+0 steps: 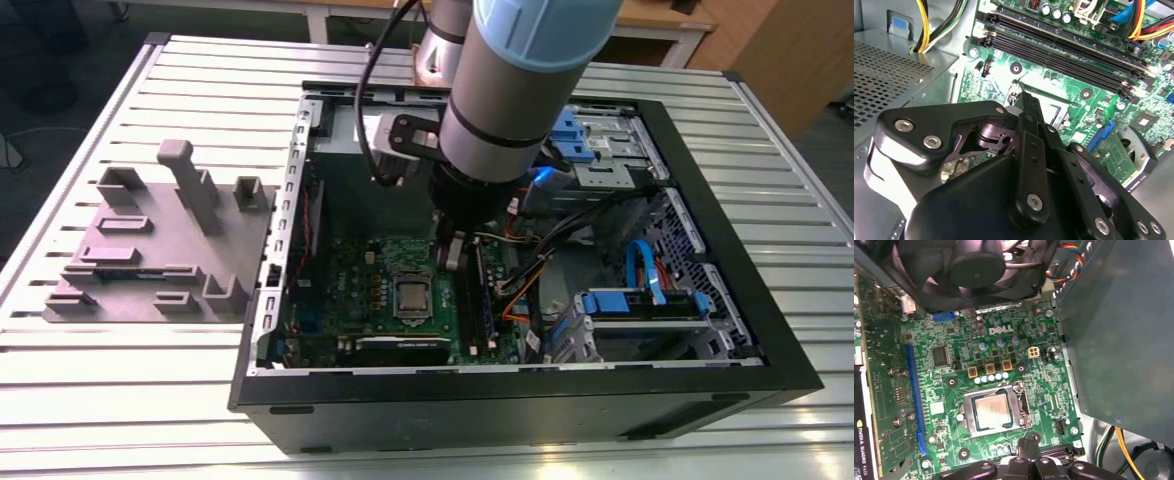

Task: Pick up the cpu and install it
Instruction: 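Install the first cpu locking lever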

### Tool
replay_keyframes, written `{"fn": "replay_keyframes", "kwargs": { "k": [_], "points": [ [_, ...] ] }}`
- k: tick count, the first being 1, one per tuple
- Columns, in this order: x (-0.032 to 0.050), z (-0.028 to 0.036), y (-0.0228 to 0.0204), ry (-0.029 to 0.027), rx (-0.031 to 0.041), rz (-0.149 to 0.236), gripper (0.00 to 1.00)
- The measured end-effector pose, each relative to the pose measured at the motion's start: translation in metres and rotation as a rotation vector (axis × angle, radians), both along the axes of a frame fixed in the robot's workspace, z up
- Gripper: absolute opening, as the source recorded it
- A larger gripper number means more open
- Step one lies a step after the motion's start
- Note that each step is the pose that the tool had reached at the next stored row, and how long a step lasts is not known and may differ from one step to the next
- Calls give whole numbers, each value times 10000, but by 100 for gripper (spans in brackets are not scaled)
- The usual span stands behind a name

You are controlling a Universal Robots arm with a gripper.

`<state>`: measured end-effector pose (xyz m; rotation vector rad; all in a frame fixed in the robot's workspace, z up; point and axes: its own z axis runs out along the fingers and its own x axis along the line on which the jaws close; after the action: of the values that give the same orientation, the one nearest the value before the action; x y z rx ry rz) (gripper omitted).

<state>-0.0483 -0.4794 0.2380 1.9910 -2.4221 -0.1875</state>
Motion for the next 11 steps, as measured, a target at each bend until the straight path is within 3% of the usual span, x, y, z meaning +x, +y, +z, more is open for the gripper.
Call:
{"fn": "replay_keyframes", "kwargs": {
  "k": [11],
  "points": [
    [-3,-8,-68,-37,0,394,10]
  ]
}}
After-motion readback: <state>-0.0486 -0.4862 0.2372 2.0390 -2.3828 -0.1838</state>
